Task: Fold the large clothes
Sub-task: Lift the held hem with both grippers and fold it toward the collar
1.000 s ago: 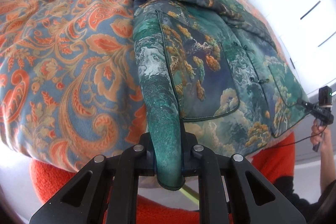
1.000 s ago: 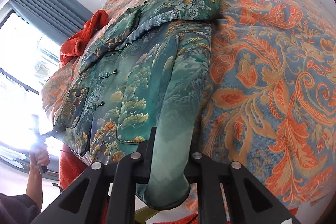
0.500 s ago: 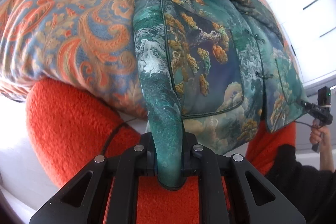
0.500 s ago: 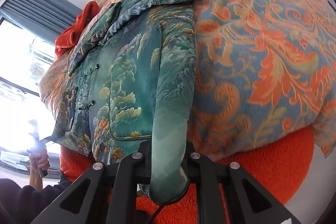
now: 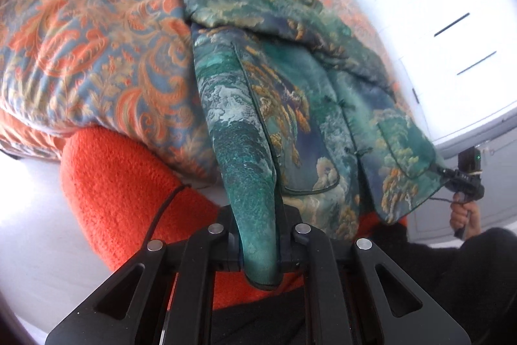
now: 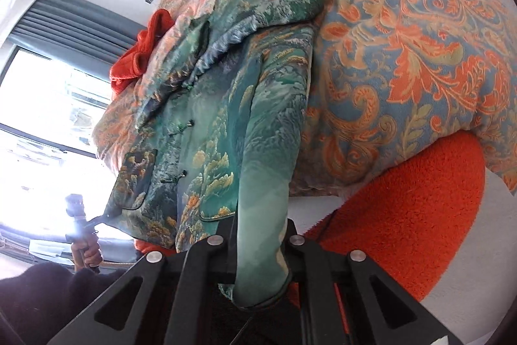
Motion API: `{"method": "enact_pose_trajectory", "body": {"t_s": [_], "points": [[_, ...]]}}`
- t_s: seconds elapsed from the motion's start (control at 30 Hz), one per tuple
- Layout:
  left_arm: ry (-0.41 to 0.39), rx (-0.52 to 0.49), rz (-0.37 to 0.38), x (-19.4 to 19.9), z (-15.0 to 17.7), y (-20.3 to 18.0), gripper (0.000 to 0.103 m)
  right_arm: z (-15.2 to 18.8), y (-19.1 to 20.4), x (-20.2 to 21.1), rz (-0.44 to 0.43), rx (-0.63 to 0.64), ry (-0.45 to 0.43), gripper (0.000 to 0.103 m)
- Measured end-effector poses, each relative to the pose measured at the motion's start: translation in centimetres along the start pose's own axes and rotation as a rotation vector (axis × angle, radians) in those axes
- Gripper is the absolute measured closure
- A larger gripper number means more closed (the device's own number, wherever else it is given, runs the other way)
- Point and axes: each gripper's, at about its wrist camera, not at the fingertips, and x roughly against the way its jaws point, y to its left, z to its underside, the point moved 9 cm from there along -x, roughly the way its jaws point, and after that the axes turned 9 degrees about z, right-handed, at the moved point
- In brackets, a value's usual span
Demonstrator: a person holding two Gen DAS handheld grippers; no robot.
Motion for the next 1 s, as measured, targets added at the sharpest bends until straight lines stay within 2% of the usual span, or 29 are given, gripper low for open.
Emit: {"method": "enact_pose_trajectory", "body": {"t_s": [0.2, 0.27, 0.47, 0.57, 0.67, 0.7, 0.83, 0.9, 0.93, 1.0], "points": [[-0.135, -0.024, 0.119, 2.4, -9.9, -1.9, 0.093, -5.1, 3.3, 3.4, -0.147, 0.004, -0.110, 0.094], [-0.170, -0.032, 0.130, 1.5, -14.4, -2.4, 0.093, -7.5, 4.8, 3.9, -0.183, 0.016, -0.148, 0.094], [-0.250, -0.054, 0.087, -3.0, -27.3, -1.5, 0.092, -18.5, 7.5, 3.1, -0.214, 0.042, -0.263, 0.094], [-0.230, -0.015, 0.037, -6.2, -31.6, 0.9, 0.091, -24.5, 7.1, 0.4, -0.194, 0.007, -0.302, 0.094], [-0.199, 0.042, -0.010, -9.6, -33.5, 3.7, 0.091, -29.4, 5.8, -3.6, -0.154, -0.015, -0.310, 0.094], [-0.190, 0.052, -0.022, -10.4, -32.7, 4.3, 0.091, -30.5, 5.3, -4.8, -0.144, -0.026, -0.302, 0.094], [-0.165, 0.092, -0.095, -15.3, -34.0, 6.9, 0.087, -33.5, 2.3, -10.8, -0.104, -0.121, -0.270, 0.093], [-0.162, 0.133, -0.085, -16.3, -33.8, 7.5, 0.066, -34.0, 0.7, -13.2, -0.098, -0.194, -0.245, 0.092], [-0.167, 0.144, -0.065, -16.1, -33.6, 7.1, 0.060, -34.1, 0.2, -14.1, -0.105, -0.230, -0.229, 0.091], [-0.179, 0.160, -0.003, -15.5, -33.7, 6.2, 0.038, -34.3, -0.5, -15.0, -0.140, -0.296, -0.210, 0.086]]}}
